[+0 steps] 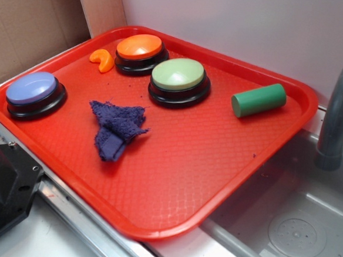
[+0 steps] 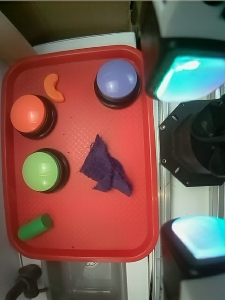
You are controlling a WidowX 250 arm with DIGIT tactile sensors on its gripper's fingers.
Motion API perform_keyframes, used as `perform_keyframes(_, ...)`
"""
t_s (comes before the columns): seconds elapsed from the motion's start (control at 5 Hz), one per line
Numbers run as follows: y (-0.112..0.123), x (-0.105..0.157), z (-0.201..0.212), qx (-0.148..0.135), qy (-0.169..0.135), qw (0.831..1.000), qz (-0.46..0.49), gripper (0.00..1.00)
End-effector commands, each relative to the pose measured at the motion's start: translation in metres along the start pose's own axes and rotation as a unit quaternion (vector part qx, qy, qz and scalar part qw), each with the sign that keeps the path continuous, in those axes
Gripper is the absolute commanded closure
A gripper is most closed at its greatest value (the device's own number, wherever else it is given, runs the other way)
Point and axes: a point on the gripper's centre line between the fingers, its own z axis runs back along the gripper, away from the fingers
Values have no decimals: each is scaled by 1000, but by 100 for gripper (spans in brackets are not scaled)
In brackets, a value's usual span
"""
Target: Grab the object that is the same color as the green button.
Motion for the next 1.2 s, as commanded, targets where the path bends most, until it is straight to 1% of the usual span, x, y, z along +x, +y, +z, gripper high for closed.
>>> perform_keyframes(0.0, 0, 0, 0, 0, 0, 1000, 0, 0)
perform_keyframes(0.2, -9, 44, -56, 46, -1, 999, -23, 0)
perform_keyframes(0.4, -43, 93, -83, 38, -56, 995, -69, 0)
perform_keyframes(0.6, -40, 125, -119, 15, -43, 992, -118, 0)
perform_keyframes(1.0, -40, 125, -119, 15, -43, 992, -118, 0)
